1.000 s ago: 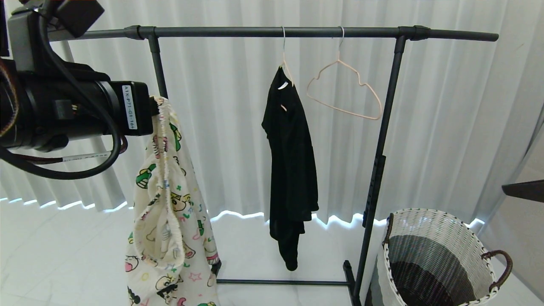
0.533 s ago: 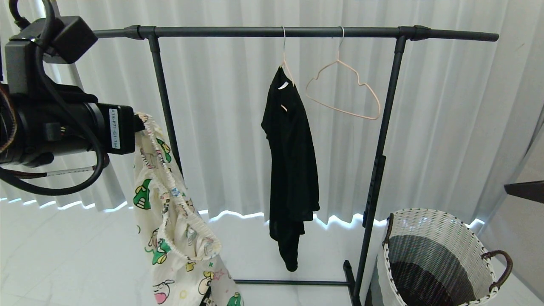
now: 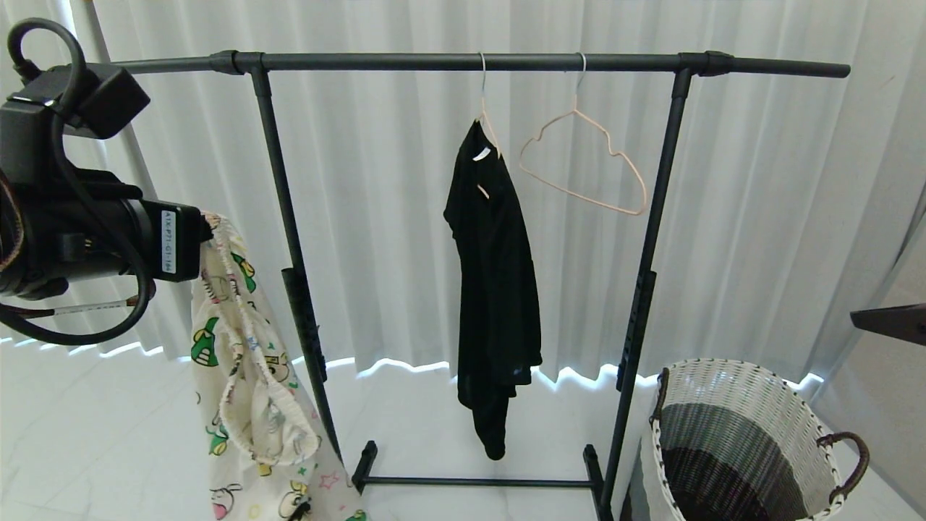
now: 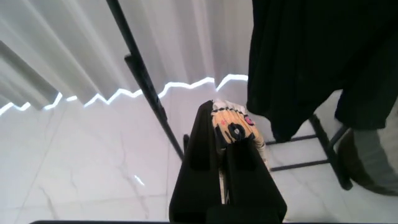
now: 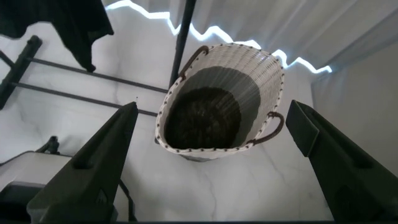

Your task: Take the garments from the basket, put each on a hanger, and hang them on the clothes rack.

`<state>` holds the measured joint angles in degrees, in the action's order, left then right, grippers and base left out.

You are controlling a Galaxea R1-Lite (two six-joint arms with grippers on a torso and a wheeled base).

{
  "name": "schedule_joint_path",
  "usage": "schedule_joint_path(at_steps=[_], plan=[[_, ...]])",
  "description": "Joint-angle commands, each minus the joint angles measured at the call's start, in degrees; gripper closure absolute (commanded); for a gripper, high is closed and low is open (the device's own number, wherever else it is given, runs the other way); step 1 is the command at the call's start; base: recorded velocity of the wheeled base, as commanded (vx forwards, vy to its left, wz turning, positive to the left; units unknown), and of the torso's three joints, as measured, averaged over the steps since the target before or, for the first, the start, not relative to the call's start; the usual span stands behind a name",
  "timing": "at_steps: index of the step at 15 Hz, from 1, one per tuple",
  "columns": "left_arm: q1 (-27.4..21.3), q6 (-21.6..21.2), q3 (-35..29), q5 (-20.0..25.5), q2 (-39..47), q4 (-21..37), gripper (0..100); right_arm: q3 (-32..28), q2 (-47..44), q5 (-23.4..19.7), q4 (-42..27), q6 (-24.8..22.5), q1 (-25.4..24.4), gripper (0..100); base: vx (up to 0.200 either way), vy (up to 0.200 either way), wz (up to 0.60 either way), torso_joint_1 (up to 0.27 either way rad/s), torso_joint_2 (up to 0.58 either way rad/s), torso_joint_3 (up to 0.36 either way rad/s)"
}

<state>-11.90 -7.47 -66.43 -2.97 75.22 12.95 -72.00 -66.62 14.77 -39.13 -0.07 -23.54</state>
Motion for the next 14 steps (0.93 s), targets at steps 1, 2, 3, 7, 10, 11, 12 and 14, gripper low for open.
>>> schedule_joint_path(at_steps=[1,2,3,7,10,11,12,14], plan=[[0.0,0.0,0.9,0.0,-0.2,-1.2,100,0.0,-0.2,0.0,0.1,0.0,0.0,0,0.0,0.0,0.0,0.198,-0.49,-0.286],[0.0,-0.1,1.9,-0.1,-0.2,-3.2,100,0.0,-0.2,0.0,0.1,0.0,0.0,0,0.0,0.0,0.0,0.178,-0.47,-0.271],[0.0,-0.2,3.1,-0.1,-0.2,-5.2,100,0.0,-0.2,0.0,0.1,0.1,0.0,0,0.0,0.0,0.0,0.163,-0.46,-0.281],[0.0,-0.5,7.4,0.0,-2.6,-6.8,100,-0.1,-0.8,-0.1,0.4,2.2,0.0,0,0.0,0.0,0.0,0.184,-0.46,-0.288],[0.1,-0.5,8.4,0.0,-3.6,-6.8,100,0.4,-2.4,0.0,5.3,3.9,0.0,0,0.0,0.0,0.0,0.196,-0.47,-0.276],[0.2,-0.5,8.3,0.0,-3.6,-7.0,100,0.4,-2.7,-0.1,5.6,3.9,0.0,0,0.0,0.0,0.0,0.212,-0.48,-0.286],[0.2,-0.6,8.2,-0.1,-3.5,-7.0,100,0.4,-3.3,-0.1,6.0,3.9,0.0,0,0.0,0.0,0.0,0.203,-0.47,-0.276],[0.2,-0.5,8.4,-0.1,-3.5,-7.0,100,0.5,-3.5,-0.3,7.2,3.9,0.0,0,0.0,0.0,0.0,0.217,-0.49,-0.281]])
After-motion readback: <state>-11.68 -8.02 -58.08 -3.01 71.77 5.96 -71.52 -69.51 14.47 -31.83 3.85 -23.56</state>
